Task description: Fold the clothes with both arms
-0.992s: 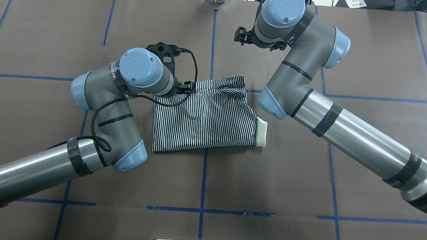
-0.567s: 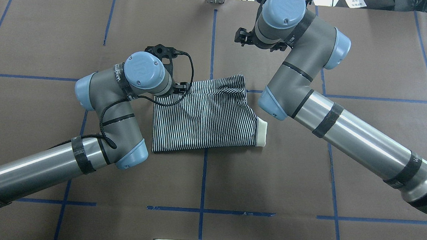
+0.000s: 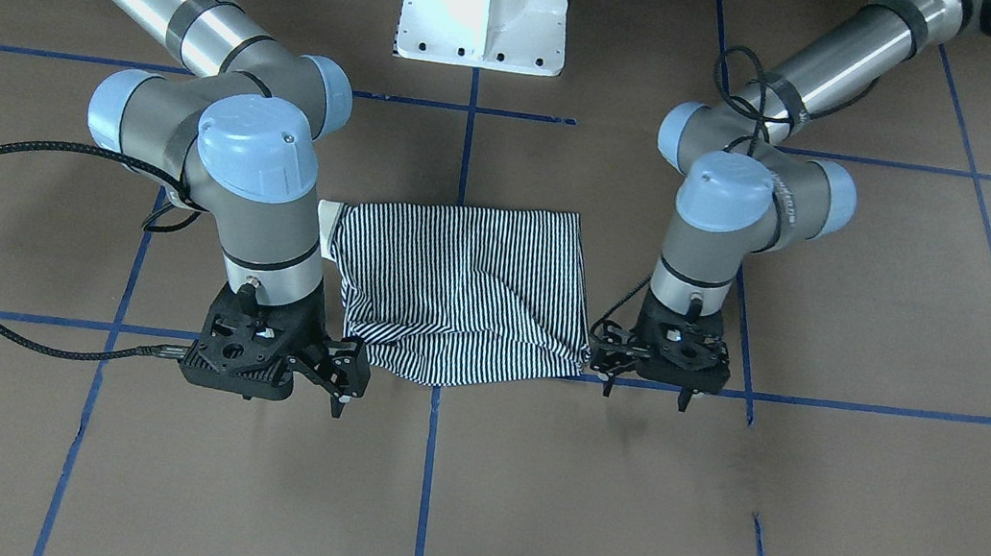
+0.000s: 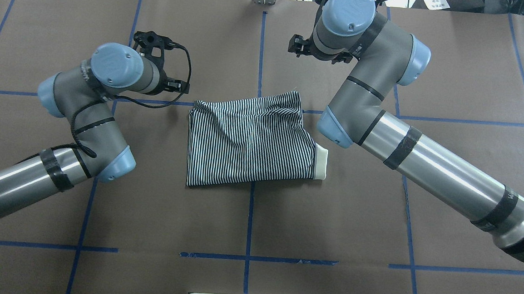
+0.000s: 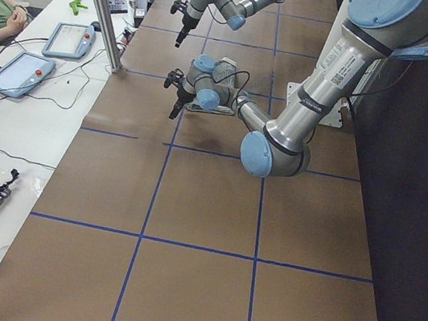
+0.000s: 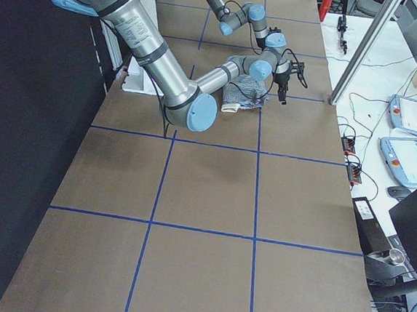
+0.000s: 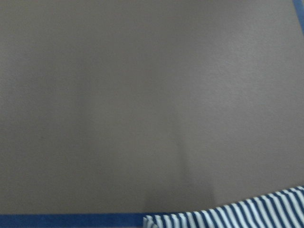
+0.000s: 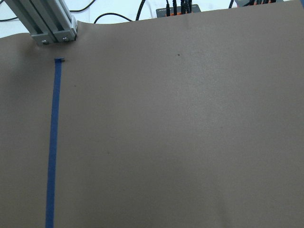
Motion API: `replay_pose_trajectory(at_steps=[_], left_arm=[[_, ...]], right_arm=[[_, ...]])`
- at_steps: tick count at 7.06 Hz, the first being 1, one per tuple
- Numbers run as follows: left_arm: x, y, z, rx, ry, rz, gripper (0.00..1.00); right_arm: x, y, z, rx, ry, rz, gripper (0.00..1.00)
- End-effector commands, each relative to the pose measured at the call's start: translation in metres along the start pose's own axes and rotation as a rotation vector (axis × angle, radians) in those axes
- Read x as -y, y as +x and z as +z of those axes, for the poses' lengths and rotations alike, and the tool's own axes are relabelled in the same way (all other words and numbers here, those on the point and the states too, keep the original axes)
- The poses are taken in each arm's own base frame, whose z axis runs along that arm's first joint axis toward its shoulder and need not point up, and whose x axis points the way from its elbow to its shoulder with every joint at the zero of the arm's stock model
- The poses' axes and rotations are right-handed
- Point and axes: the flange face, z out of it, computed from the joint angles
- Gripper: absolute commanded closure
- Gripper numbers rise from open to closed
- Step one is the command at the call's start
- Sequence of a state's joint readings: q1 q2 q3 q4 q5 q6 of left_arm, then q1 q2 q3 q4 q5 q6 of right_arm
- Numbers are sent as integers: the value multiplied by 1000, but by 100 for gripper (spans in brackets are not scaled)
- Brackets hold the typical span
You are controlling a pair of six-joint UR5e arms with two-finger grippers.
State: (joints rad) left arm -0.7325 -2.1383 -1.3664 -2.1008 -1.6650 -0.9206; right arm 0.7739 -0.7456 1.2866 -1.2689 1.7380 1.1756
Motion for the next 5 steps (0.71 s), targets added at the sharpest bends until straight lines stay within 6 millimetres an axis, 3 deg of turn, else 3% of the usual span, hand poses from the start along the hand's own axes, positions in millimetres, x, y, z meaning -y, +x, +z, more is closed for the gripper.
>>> replay_pose_trajectory(at_steps=[1, 2, 3, 4, 5], left_arm=[[23, -45, -12, -53, -22, 24, 0], [34, -49, -29, -115, -49, 45, 0], [38, -48, -37, -133, -44, 84, 0], [39, -48, -38, -134, -43, 83, 0], [39, -48, -38, -134, -43, 78, 0]], right_arm=[[-21, -12, -16, 16, -15, -3, 0], [-38, -20, -36, 6, -36, 29, 0], [-70, -27, -67, -9, -71, 33, 0], [-114, -18, -88, -12, -107, 29, 0], [-157, -3, -84, -14, -127, 51, 0]])
